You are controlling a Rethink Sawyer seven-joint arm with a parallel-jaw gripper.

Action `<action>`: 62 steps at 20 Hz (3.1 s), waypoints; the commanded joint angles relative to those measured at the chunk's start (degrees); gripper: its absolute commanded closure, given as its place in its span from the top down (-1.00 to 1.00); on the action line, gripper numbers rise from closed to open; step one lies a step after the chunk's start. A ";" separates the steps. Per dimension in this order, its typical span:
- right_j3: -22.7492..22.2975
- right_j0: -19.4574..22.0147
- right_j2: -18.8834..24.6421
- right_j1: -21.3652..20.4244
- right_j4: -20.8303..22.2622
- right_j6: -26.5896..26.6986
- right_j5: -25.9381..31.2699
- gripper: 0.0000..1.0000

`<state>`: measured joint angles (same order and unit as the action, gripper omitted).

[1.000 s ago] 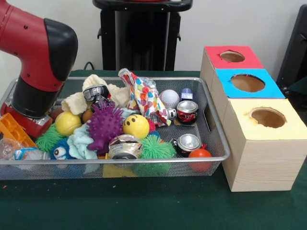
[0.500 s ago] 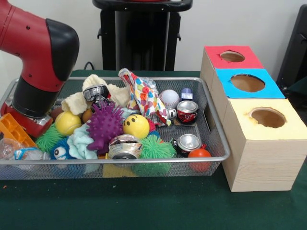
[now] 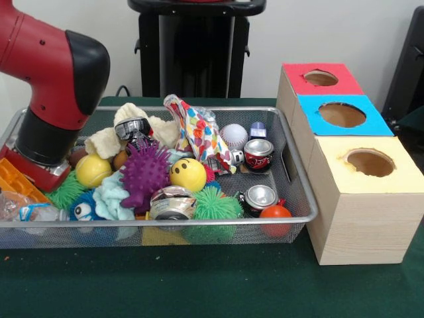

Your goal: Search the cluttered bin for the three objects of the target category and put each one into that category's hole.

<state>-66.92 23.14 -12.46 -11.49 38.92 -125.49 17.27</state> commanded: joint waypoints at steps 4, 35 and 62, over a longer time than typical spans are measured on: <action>-0.98 -1.54 0.99 3.50 -0.93 -3.31 0.88 -1.00; -0.01 -13.30 -6.01 0.80 -17.89 -8.57 21.97 -1.00; 3.82 -11.50 -4.59 -9.57 -18.85 4.04 42.57 -1.00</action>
<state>-64.61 11.04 -22.36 -19.93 21.83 -125.49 54.15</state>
